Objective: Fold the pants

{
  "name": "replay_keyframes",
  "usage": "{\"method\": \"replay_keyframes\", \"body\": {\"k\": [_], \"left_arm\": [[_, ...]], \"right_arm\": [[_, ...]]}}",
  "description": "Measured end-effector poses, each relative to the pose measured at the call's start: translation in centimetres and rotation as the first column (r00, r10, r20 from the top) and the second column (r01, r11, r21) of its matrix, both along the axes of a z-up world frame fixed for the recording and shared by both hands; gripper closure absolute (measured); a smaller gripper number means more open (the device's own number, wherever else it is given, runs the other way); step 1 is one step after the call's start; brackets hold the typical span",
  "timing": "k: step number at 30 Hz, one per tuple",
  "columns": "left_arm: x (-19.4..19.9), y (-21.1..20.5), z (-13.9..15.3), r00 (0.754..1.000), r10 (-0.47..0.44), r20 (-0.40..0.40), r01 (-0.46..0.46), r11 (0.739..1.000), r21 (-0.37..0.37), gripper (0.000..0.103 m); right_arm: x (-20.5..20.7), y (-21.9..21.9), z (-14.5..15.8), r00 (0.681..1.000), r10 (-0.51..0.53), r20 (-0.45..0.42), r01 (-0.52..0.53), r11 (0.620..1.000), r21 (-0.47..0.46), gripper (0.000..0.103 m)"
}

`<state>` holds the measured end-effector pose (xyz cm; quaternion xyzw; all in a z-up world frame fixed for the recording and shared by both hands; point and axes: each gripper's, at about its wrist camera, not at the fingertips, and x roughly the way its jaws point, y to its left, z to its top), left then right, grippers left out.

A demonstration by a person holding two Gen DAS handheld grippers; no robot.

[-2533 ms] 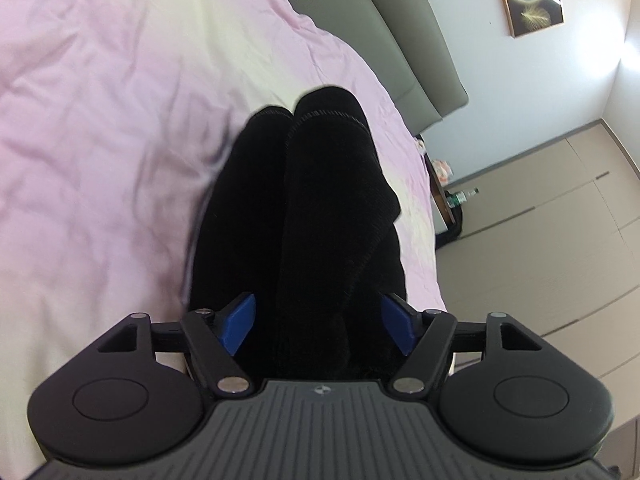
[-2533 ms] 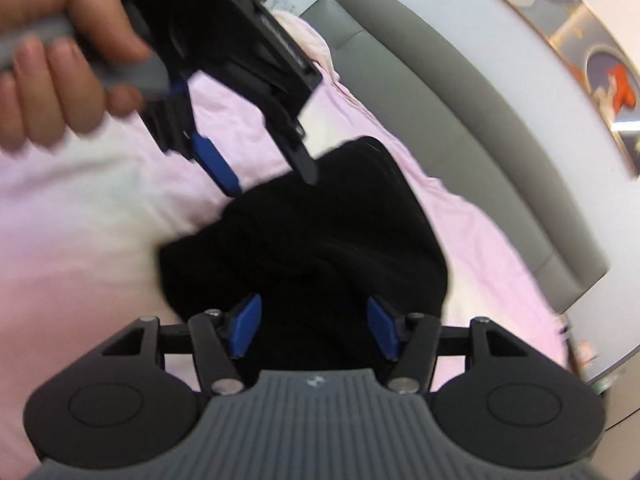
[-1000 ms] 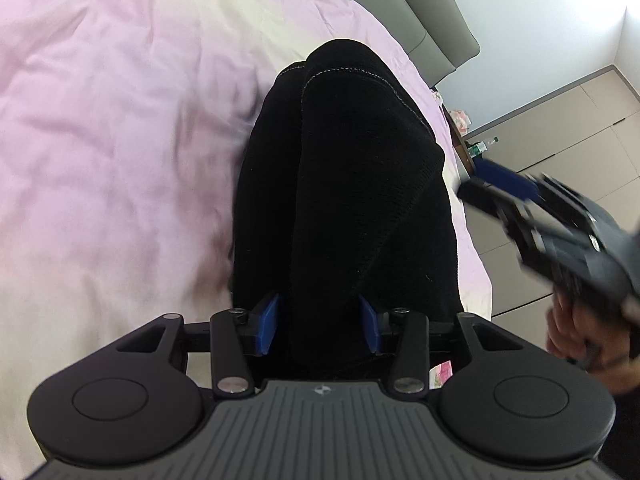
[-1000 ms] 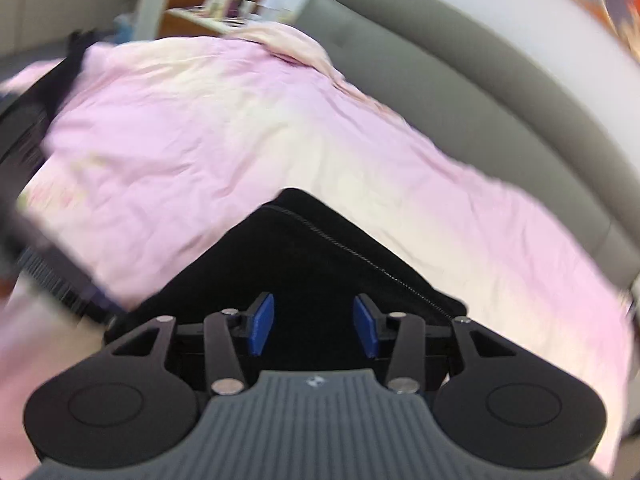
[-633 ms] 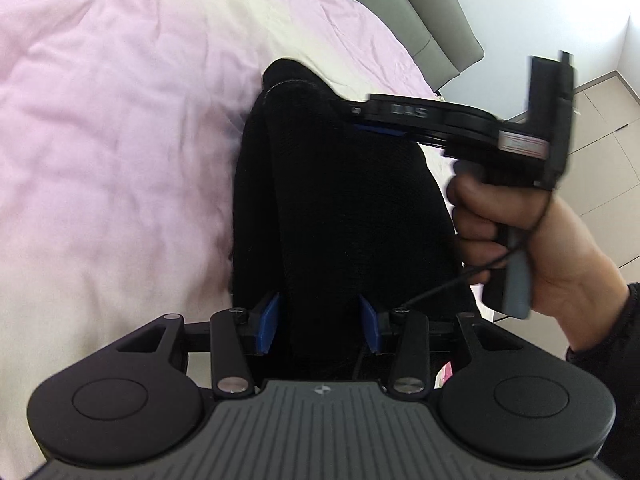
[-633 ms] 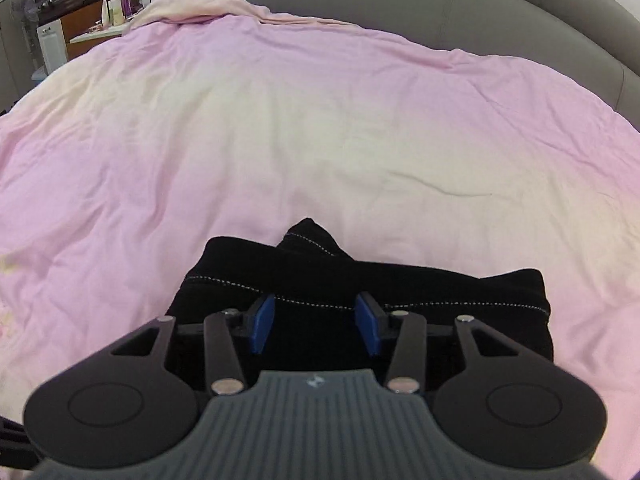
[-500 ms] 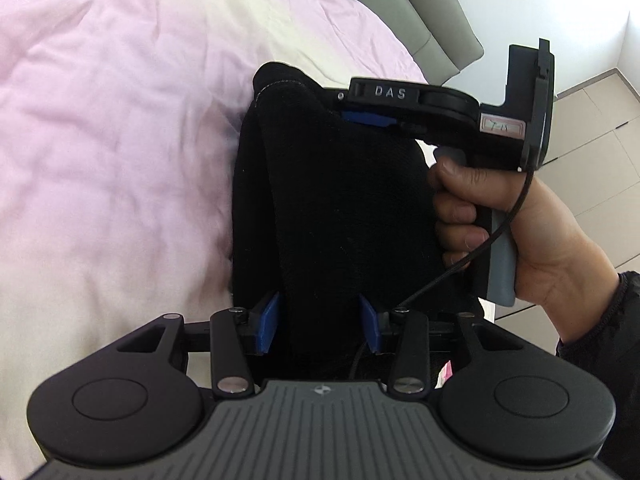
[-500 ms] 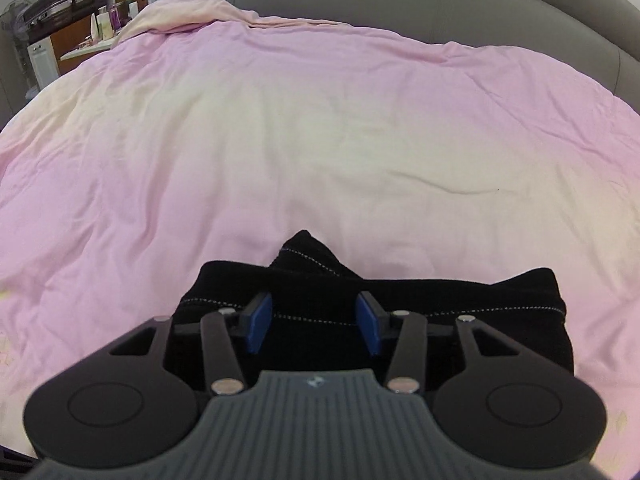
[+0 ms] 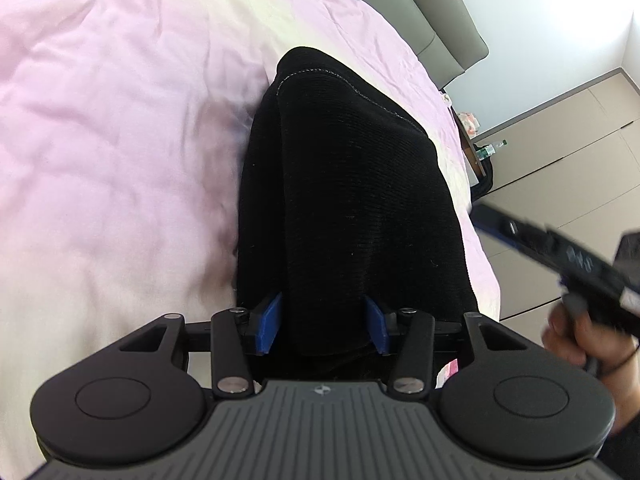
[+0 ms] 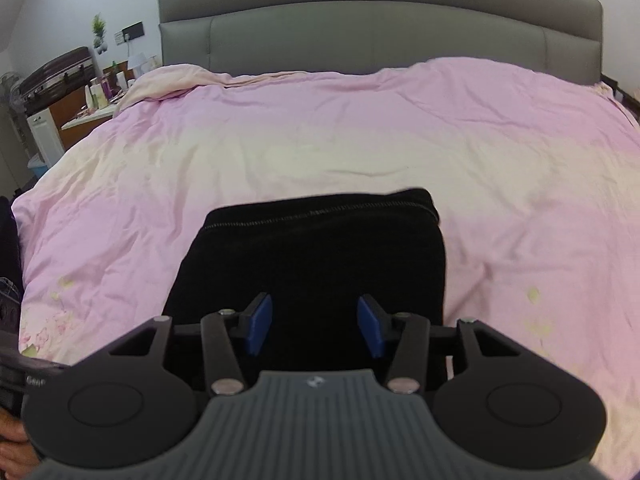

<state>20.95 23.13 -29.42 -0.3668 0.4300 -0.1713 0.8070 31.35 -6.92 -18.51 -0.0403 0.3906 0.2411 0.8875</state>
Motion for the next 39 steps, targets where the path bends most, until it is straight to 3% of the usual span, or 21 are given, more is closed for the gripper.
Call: {"method": "replay_keyframes", "body": {"k": [3, 7, 11, 16, 20, 22, 23, 25, 27, 30, 32, 34, 36, 39], "left_arm": [[0.1, -0.3, 0.3, 1.000, 0.008, -0.009, -0.008, 1.000, 0.025, 0.043], [-0.1, -0.9, 0.6, 1.000, 0.002, -0.019, -0.001, 0.999, 0.051, 0.040], [0.0, -1.4, 1.0, 1.000, 0.008, -0.023, -0.006, 0.997, 0.075, 0.039], [0.0, -2.0, 2.8, 1.000, 0.009, -0.007, -0.007, 0.984, 0.177, 0.037], [-0.2, -1.9, 5.2, 0.999, 0.046, 0.019, -0.049, 0.946, 0.319, 0.035], [-0.3, -1.8, 6.5, 0.997, 0.077, 0.028, -0.081, 0.906, 0.415, 0.024], [-0.4, -1.7, 7.0, 0.995, 0.086, 0.041, -0.095, 0.891, 0.443, 0.022], [-0.8, -1.7, 7.9, 0.992, 0.096, 0.076, -0.120, 0.886, 0.449, 0.021], [-1.1, -1.7, 8.4, 0.987, 0.109, 0.118, -0.149, 0.897, 0.417, 0.021], [-1.5, -2.3, 9.3, 0.962, 0.134, 0.237, -0.215, 0.909, 0.357, 0.021], [-1.4, -3.2, 9.9, 0.949, 0.112, 0.296, -0.209, 0.924, 0.321, 0.021], [-0.6, -4.5, 10.2, 0.949, 0.076, 0.307, -0.180, 0.927, 0.330, 0.021], [0.6, -5.9, 9.7, 0.956, 0.028, 0.293, -0.148, 0.906, 0.396, 0.021], [2.4, -7.4, 6.7, 0.981, -0.032, 0.189, -0.065, 0.873, 0.483, 0.027]], "right_arm": [[-2.0, -2.5, -2.5, 0.997, -0.055, -0.049, 0.053, 0.998, -0.047, 0.055], [-4.5, -5.3, -5.2, 0.992, -0.076, -0.105, 0.074, 0.997, -0.020, 0.055], [-5.9, -5.5, -4.9, 0.996, -0.015, -0.087, 0.007, 0.996, -0.090, 0.056], [-6.3, -5.5, -4.0, 0.997, 0.004, -0.081, -0.014, 0.992, -0.128, 0.055], [-6.8, -5.9, -3.6, 0.997, -0.002, -0.077, -0.008, 0.991, -0.130, 0.055], [-7.1, -6.2, -3.2, 0.997, -0.005, -0.071, -0.002, 0.994, -0.107, 0.055], [-7.3, -6.4, -3.0, 0.998, -0.007, -0.066, 0.001, 0.996, -0.090, 0.055], [-7.6, -6.6, -2.4, 0.999, -0.007, -0.043, 0.005, 0.999, -0.048, 0.055], [-8.0, -6.3, -1.8, 1.000, 0.012, -0.006, -0.012, 1.000, -0.020, 0.055], [-8.1, -4.6, -1.6, 0.998, 0.043, 0.051, -0.041, 0.998, -0.038, 0.055], [-8.0, -3.1, -2.0, 0.995, 0.064, 0.071, -0.061, 0.997, -0.046, 0.055], [-8.2, -1.4, -2.5, 0.991, 0.097, 0.097, -0.091, 0.994, -0.063, 0.055], [-8.3, 0.2, -3.1, 0.983, 0.141, 0.117, -0.130, 0.987, -0.094, 0.055], [-8.4, 0.3, -4.1, 0.984, 0.153, 0.096, -0.146, 0.986, -0.078, 0.055]]}}
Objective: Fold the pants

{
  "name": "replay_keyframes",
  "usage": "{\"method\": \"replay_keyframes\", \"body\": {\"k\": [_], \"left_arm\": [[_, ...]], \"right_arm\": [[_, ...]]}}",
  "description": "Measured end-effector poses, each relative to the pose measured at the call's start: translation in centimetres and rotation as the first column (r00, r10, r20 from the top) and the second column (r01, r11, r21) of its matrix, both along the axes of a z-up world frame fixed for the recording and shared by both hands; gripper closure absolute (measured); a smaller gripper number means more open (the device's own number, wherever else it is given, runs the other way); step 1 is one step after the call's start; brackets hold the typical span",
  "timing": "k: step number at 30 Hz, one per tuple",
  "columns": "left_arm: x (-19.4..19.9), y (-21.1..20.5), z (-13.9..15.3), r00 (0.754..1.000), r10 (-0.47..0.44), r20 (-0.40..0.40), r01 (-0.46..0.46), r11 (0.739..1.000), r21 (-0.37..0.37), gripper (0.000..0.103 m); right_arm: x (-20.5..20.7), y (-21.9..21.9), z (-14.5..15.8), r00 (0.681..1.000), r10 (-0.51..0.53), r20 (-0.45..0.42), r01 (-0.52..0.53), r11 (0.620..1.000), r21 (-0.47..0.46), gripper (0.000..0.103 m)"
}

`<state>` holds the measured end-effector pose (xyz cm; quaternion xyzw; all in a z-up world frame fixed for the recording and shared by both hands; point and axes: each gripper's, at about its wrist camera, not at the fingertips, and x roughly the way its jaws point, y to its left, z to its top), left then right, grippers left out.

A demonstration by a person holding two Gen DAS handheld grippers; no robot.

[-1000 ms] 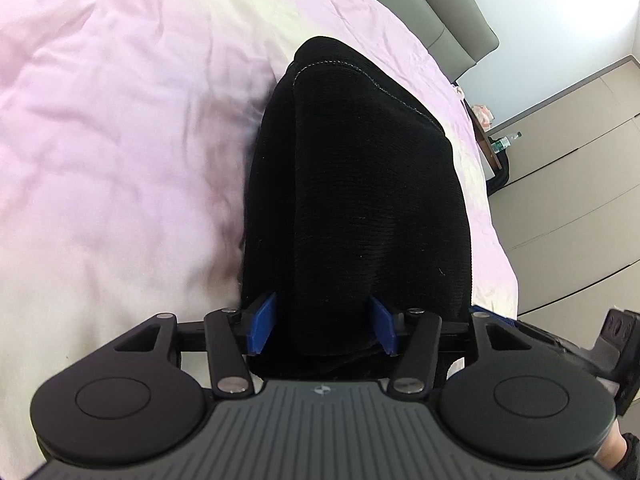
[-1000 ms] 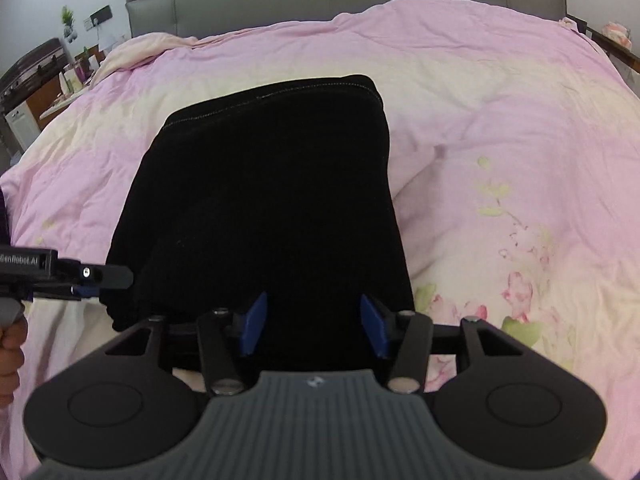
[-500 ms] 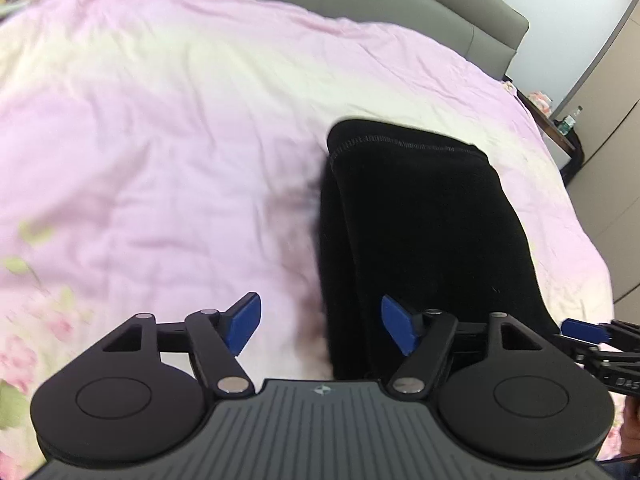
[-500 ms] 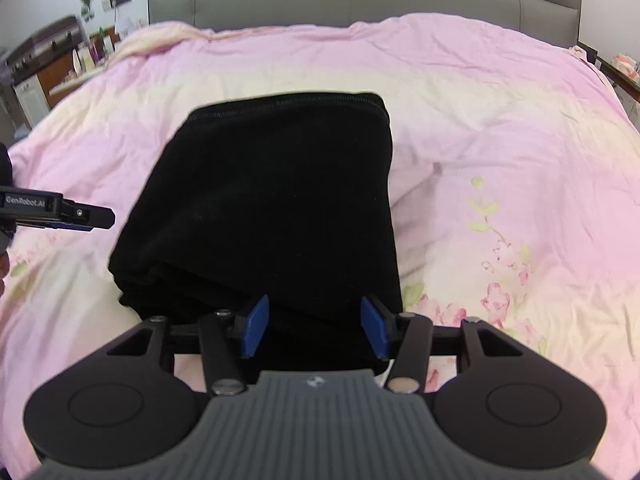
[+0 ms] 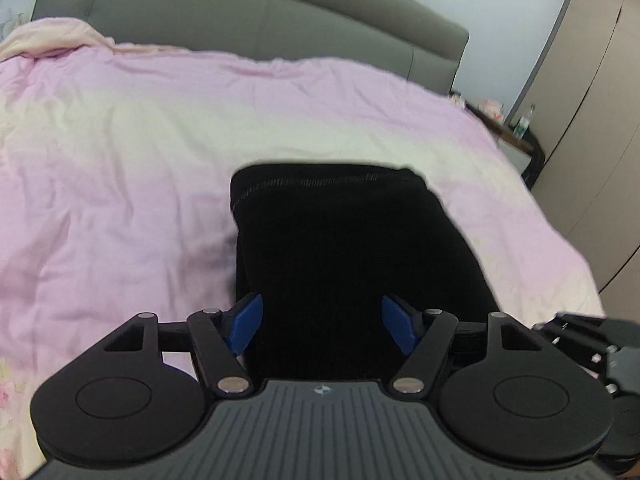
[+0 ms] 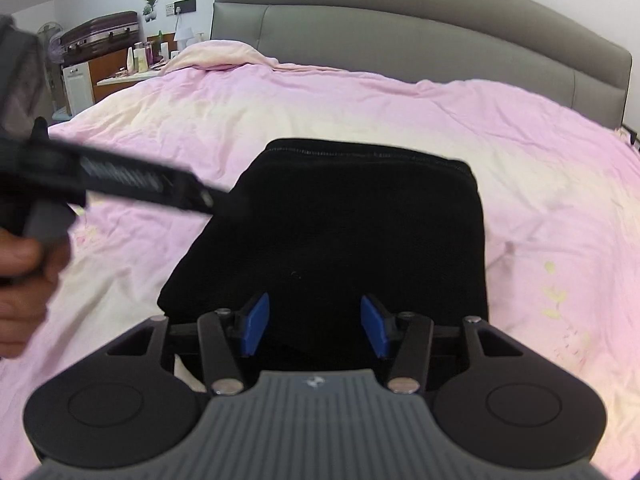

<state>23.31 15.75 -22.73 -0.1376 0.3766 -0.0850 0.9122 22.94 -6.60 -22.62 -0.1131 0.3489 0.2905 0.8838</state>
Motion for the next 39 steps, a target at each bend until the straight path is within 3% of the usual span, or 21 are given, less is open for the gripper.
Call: {"method": "replay_keyframes", "body": {"k": [2, 3, 6, 8, 11, 15, 21, 27, 29, 31, 39], "left_arm": [[0.0, 0.3, -2.6, 0.998, 0.011, -0.062, -0.011, 1.000, 0.001, 0.022], [-0.3, 0.9, -3.3, 0.998, 0.034, -0.059, -0.036, 0.998, -0.043, 0.016], [-1.0, 2.7, -4.0, 0.995, 0.064, -0.075, -0.074, 0.989, -0.131, 0.014], [-1.2, 3.0, -3.2, 0.995, 0.070, -0.066, -0.076, 0.993, -0.094, 0.014], [-1.2, 3.5, -1.5, 0.995, 0.088, -0.043, -0.090, 0.995, -0.051, 0.015], [-0.8, 4.9, 0.0, 0.994, 0.107, -0.035, -0.110, 0.989, -0.099, 0.014], [0.4, 4.8, -0.7, 0.994, 0.066, -0.092, -0.075, 0.992, -0.105, 0.013], [1.9, 4.6, -3.0, 0.986, -0.001, -0.166, -0.032, 0.979, -0.200, 0.012], [2.2, 5.0, -3.8, 0.982, -0.007, -0.187, -0.042, 0.965, -0.258, 0.012], [2.6, 5.3, -4.6, 0.977, -0.008, -0.213, -0.054, 0.956, -0.287, 0.001], [3.7, 5.4, -6.5, 0.972, -0.047, -0.232, -0.034, 0.942, -0.333, 0.000]], "right_arm": [[-0.1, -0.9, -0.6, 0.999, 0.006, -0.039, -0.006, 1.000, -0.011, 0.055], [-0.2, -1.3, -1.0, 0.998, 0.017, -0.064, -0.020, 0.999, -0.037, 0.055], [-1.1, -3.1, -2.0, 0.994, 0.023, -0.104, -0.036, 0.991, -0.130, 0.065], [-1.4, -5.1, -1.5, 0.994, 0.012, -0.112, -0.022, 0.996, -0.087, 0.065], [-1.4, -8.7, 0.1, 0.992, -0.026, -0.123, 0.031, 0.999, 0.035, 0.051], [0.1, -11.9, 1.2, 0.981, -0.107, -0.160, 0.131, 0.981, 0.145, 0.036], [3.4, -13.2, 1.5, 0.963, -0.152, -0.223, 0.209, 0.943, 0.258, 0.032], [6.1, -12.4, 0.5, 0.952, -0.130, -0.277, 0.213, 0.933, 0.291, 0.028], [7.0, -12.1, 0.1, 0.948, -0.138, -0.287, 0.221, 0.934, 0.280, 0.021], [7.7, -12.0, -0.2, 0.946, -0.140, -0.294, 0.225, 0.933, 0.280, 0.020], [10.0, -12.1, -2.6, 0.925, -0.134, -0.356, 0.245, 0.926, 0.287, 0.019]]}}
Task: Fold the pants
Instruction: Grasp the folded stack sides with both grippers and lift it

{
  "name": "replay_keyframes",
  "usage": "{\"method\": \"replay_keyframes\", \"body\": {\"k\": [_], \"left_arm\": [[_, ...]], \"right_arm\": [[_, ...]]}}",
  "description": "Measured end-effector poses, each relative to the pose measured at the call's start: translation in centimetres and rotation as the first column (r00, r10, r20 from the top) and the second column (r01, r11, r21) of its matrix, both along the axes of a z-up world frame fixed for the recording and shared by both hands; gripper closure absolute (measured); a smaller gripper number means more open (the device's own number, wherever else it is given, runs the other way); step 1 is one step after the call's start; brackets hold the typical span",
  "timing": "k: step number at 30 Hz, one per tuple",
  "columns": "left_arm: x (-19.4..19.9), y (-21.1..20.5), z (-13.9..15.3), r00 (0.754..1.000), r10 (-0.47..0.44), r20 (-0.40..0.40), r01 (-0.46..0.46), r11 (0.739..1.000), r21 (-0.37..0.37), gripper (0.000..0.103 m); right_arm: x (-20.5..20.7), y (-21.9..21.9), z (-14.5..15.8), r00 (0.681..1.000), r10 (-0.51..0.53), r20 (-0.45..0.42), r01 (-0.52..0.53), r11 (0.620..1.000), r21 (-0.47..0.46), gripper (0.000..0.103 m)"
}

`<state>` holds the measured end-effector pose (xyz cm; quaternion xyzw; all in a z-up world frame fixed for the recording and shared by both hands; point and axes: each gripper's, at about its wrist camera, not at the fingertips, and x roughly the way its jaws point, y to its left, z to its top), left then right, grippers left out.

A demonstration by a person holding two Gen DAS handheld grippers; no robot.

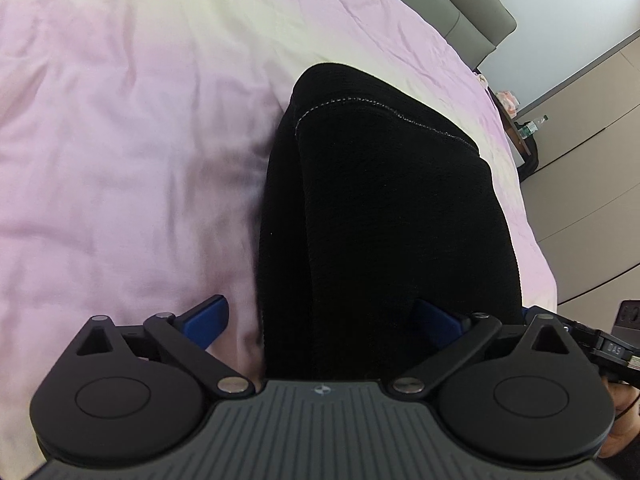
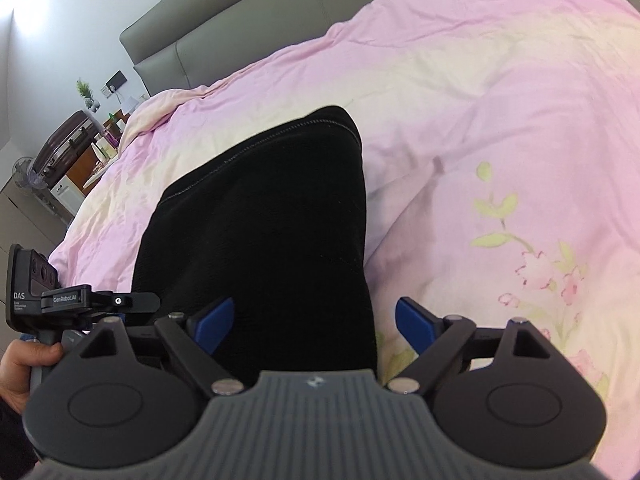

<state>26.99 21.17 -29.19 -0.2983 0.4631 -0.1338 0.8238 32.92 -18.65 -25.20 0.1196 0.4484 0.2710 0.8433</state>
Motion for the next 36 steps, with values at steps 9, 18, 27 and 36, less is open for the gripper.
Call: {"method": "replay_keyframes", "body": {"k": [9, 18, 27, 36], "left_arm": [[1.4, 1.7, -2.3, 0.998, -0.066, -0.024, 0.062, 0.986, -0.153, 0.000], [2.4, 2.0, -2.8, 0.994, -0.111, -0.014, 0.105, 0.971, -0.217, 0.000], [3.0, 1.4, -3.0, 0.993, -0.119, -0.010, 0.113, 0.963, -0.243, 0.000], [2.0, 0.9, -2.9, 0.997, -0.078, 0.013, 0.079, 0.972, -0.220, 0.000]], "right_arm": [[4.2, -0.8, -3.4, 0.987, 0.026, -0.159, 0.008, 0.978, 0.208, 0.005], [8.4, 1.2, -5.1, 0.961, 0.131, -0.245, -0.050, 0.949, 0.311, 0.005], [11.8, 2.2, -7.0, 0.922, 0.238, -0.305, -0.111, 0.918, 0.380, 0.005], [11.6, 3.7, -7.1, 0.938, 0.256, -0.235, -0.150, 0.909, 0.389, 0.012]]}}
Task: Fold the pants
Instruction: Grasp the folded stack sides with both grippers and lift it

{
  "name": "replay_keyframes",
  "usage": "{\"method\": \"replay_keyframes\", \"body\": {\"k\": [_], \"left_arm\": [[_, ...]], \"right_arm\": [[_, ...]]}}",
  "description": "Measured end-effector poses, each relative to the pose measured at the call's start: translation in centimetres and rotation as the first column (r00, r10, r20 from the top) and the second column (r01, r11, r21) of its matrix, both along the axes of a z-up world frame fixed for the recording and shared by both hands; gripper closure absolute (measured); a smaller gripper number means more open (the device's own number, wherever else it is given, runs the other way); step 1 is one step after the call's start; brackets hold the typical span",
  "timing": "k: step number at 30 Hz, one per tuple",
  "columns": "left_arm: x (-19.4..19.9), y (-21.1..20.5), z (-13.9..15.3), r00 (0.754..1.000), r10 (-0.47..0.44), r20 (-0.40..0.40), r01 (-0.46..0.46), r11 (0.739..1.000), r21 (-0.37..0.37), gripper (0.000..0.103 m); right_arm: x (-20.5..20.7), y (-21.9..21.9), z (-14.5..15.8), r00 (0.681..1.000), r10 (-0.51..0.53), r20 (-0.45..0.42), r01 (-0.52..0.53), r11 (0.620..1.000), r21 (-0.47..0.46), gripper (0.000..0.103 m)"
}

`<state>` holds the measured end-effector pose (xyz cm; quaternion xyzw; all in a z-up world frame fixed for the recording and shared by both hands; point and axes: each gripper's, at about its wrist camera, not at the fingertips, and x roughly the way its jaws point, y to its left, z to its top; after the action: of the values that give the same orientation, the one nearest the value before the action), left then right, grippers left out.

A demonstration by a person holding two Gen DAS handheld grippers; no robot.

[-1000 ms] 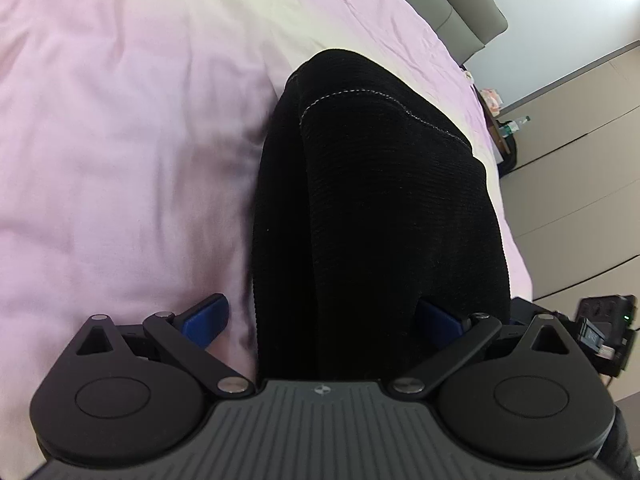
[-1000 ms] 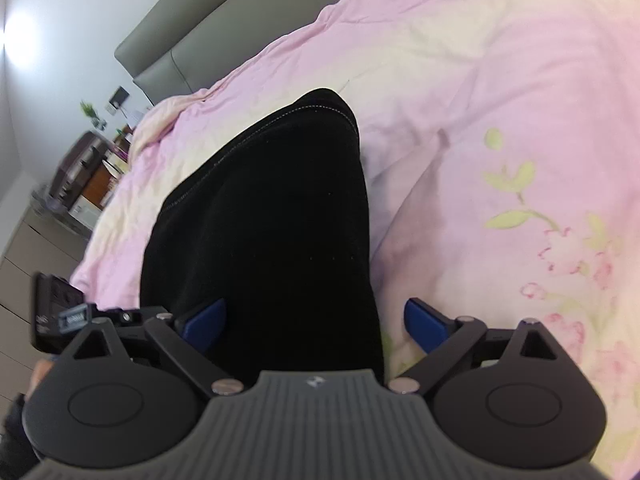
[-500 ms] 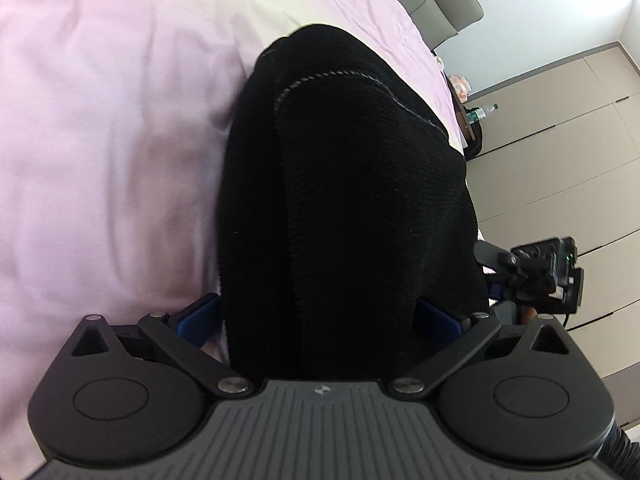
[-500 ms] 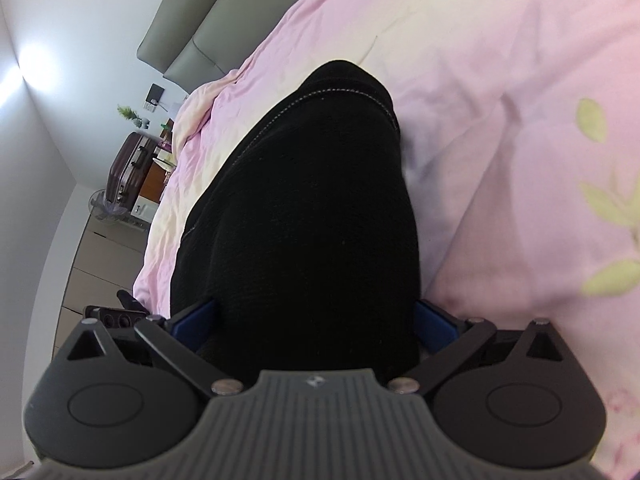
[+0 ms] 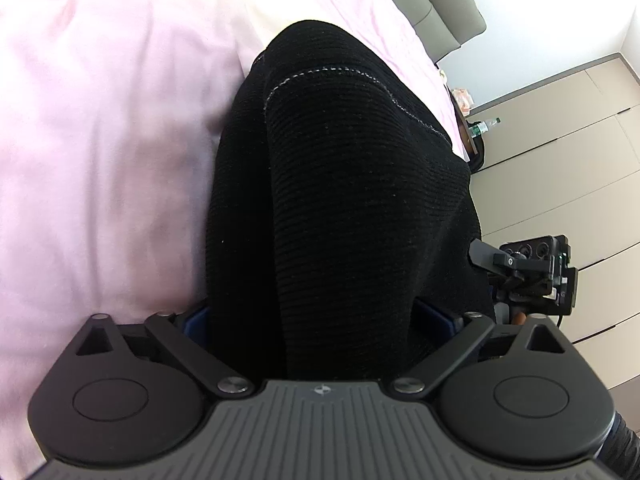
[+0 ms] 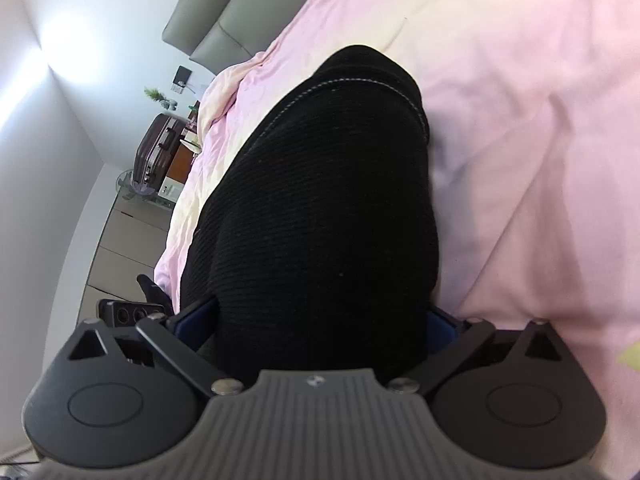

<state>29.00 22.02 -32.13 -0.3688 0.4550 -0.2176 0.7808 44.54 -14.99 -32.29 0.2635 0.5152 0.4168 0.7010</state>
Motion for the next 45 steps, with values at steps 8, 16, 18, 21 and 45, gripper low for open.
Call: {"method": "replay_keyframes", "body": {"k": [8, 16, 18, 21, 45], "left_arm": [[-0.9, -0.4, 2.4, 0.999, -0.020, 0.050, 0.020, 1.000, -0.001, 0.030], [-2.5, -1.7, 6.1, 0.996, -0.015, 0.085, 0.014, 1.000, 0.022, 0.033], [-3.3, -1.6, 7.2, 0.995, -0.011, 0.097, 0.009, 1.000, 0.022, 0.033], [-4.6, -1.6, 9.2, 0.992, -0.008, 0.127, 0.004, 1.000, 0.031, 0.033], [-16.2, 3.2, 17.0, 0.994, 0.038, 0.101, -0.050, 0.992, 0.118, 0.033]], "right_arm": [[-2.0, -0.7, 1.1, 0.999, -0.047, 0.018, 0.046, 0.998, 0.051, 0.035], [-4.1, -0.5, 4.6, 0.998, -0.068, 0.016, 0.067, 0.996, 0.062, 0.037], [-5.0, -0.2, 6.0, 0.998, -0.067, 0.021, 0.065, 0.996, 0.063, 0.037], [-6.7, 0.0, 8.5, 0.997, -0.063, 0.045, 0.060, 0.996, 0.070, 0.037], [-21.6, 4.3, 14.9, 1.000, -0.025, -0.018, 0.027, 0.988, 0.155, 0.037]]}}
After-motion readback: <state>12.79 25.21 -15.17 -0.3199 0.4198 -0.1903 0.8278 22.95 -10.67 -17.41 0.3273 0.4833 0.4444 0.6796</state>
